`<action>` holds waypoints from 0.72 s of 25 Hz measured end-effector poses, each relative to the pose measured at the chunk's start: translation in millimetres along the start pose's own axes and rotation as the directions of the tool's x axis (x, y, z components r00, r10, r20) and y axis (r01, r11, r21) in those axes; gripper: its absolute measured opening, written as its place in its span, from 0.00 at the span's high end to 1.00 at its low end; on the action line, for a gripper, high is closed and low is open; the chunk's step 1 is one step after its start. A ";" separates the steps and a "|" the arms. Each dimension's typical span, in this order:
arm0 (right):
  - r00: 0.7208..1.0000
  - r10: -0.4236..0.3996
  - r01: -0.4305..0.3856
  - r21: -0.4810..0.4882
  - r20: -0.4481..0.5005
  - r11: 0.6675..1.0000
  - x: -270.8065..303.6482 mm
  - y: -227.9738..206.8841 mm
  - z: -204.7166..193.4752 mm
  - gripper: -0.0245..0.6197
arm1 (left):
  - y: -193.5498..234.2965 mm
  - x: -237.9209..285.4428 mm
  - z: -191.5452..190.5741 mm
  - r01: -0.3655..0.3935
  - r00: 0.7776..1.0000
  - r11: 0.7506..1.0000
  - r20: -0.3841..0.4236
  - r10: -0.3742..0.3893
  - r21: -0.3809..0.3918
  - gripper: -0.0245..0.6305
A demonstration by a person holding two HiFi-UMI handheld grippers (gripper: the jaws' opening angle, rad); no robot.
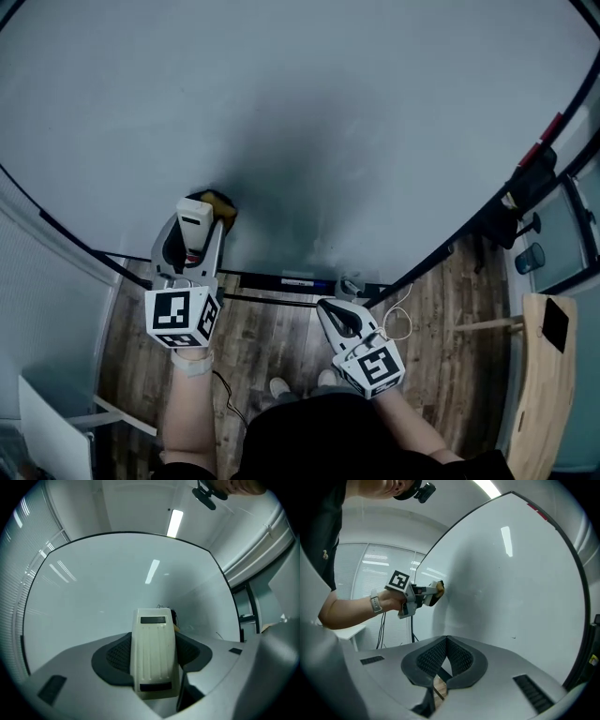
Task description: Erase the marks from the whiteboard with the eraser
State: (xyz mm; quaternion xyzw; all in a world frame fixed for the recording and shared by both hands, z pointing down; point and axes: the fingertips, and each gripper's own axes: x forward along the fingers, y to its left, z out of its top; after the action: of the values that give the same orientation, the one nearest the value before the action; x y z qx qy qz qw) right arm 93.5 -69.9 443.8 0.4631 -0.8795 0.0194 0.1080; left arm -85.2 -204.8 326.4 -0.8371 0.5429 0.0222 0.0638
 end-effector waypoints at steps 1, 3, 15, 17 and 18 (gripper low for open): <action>1.000 0.021 -0.021 0.001 -0.003 1.000 2.5 2.0 -1.4 0.92 | -4.0 -9.2 -11.6 -0.006 1.000 1.000 -0.028 0.006 -0.001 0.56; 0.997 0.075 -0.075 -0.002 0.005 0.997 7.6 9.4 -2.2 0.92 | -11.5 -28.7 -30.3 -0.017 0.997 1.000 -0.077 0.017 -0.006 0.56; 0.962 0.270 -0.270 -0.002 -0.045 0.963 19.9 46.3 -15.0 0.92 | -70.5 -130.2 -110.1 -0.076 0.968 0.994 -0.244 0.055 -0.076 0.56; 0.953 0.299 -0.300 -0.005 -0.057 0.954 19.5 52.7 -18.6 0.92 | -79.6 -145.4 -120.6 -0.086 0.960 0.994 -0.271 0.067 -0.061 0.56; 0.948 0.312 -0.313 -0.005 -0.063 0.950 19.0 55.5 -20.5 0.92 | -84.4 -152.4 -125.0 -0.089 0.957 0.995 -0.283 0.072 -0.047 0.56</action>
State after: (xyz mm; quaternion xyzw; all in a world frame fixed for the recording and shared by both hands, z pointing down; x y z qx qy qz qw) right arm 41.2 -50.9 471.4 0.3164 -0.9381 0.0439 0.1339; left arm -74.7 -49.1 473.5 -0.8106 0.5791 -0.0781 -0.0394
